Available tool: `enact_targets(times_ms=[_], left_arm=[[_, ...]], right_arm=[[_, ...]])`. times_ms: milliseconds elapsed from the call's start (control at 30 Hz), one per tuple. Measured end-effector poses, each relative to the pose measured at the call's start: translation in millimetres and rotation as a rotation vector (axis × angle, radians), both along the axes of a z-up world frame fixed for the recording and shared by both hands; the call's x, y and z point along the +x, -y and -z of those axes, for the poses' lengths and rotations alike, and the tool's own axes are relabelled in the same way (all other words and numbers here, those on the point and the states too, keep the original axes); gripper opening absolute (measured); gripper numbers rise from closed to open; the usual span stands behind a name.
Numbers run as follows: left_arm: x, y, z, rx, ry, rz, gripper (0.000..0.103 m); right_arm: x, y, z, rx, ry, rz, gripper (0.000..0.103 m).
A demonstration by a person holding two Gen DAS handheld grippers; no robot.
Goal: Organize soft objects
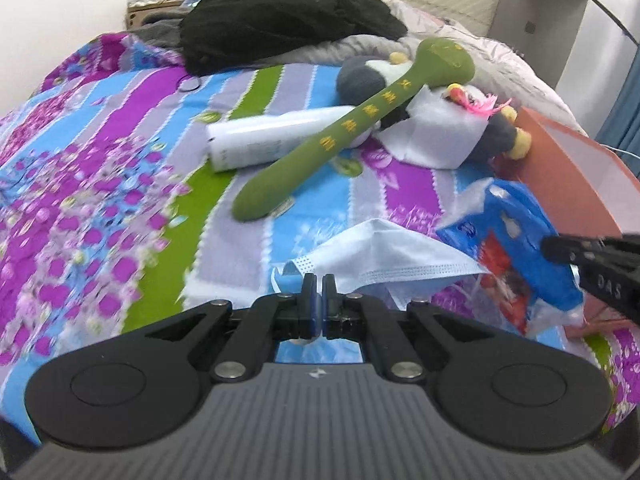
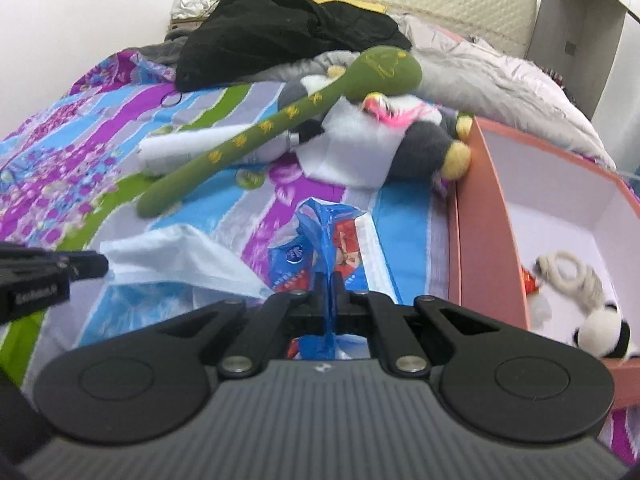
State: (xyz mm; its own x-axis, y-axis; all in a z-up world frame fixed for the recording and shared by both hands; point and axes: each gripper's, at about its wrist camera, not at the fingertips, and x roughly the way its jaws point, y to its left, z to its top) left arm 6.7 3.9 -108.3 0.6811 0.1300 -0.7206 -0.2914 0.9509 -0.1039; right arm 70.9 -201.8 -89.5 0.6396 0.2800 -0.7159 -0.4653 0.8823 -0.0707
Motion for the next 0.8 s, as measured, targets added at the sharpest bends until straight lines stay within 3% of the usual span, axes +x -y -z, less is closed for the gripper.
enact_targets(times_ms=[167, 333, 367, 467, 600, 800], left_arm=[[-22, 1, 1, -0.028, -0.037, 0.003, 0.003], [-37, 9, 4, -0.039, -0.075, 0.089, 0.008], [-38, 11, 5, -0.037, -0.081, 0.102, 0.015], [-41, 13, 5, -0.039, -0.106, 0.14, 0.055], [-44, 16, -1, -0.037, -0.105, 0.223, 0.056], [-37, 11, -11, -0.009, -0.086, 0.241, 0.059]], right_arm=[[-23, 14, 7, 0.021, -0.054, 0.023, 0.005], [-35, 29, 12, 0.088, -0.108, 0.074, 0.008], [-36, 31, 13, 0.097, -0.12, 0.084, 0.009], [-37, 34, 17, 0.098, -0.141, 0.1, 0.014], [-36, 35, 17, 0.112, -0.129, 0.109, 0.048], [-30, 29, 20, 0.068, -0.091, 0.101, 0.049]])
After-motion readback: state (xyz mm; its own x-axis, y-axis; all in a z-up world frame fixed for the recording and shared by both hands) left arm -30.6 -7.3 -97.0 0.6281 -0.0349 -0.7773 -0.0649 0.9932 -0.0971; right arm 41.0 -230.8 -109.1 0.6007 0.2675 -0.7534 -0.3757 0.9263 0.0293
